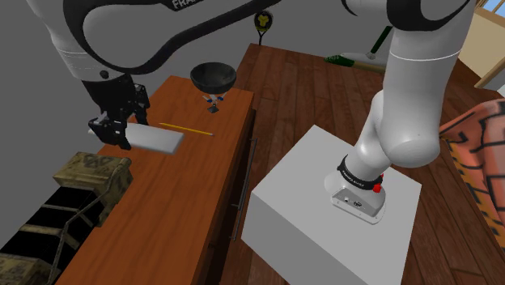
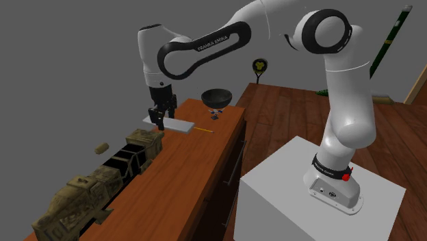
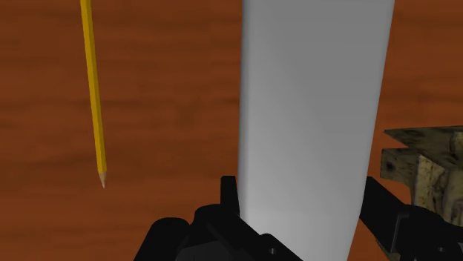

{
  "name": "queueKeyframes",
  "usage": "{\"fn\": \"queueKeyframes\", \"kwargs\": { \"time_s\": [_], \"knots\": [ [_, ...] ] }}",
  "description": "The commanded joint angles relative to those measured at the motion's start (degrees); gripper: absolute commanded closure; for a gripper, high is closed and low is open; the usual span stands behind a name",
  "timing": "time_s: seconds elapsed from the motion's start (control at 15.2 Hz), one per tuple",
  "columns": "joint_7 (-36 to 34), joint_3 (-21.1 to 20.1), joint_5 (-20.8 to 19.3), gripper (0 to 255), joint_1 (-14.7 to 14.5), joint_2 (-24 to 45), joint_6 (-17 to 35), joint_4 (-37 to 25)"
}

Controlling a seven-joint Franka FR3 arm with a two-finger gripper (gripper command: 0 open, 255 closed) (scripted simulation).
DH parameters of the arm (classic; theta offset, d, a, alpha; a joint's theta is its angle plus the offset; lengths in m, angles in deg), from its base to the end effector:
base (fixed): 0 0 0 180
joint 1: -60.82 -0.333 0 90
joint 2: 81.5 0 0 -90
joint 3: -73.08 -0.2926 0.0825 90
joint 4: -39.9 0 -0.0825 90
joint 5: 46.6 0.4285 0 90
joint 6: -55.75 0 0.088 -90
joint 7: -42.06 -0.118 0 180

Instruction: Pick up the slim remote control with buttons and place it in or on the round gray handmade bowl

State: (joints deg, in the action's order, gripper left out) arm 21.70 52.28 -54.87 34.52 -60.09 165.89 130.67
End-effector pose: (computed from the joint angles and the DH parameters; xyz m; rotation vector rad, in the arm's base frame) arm 0.4975 0.4851 0.3832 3.0364 0.7671 -0.0086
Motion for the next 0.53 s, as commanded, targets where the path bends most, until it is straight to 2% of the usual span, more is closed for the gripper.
{"fn": "queueKeyframes", "kwargs": {
  "time_s": [0.0,0.46],
  "knots": [
    [0.13,-0.09,0.19,255,-0.03,-0.38,-1.57,-1.22],
    [0.44,-0.29,0.54,255,-0.19,-1.02,-6.36,-5.43]
  ]
}}
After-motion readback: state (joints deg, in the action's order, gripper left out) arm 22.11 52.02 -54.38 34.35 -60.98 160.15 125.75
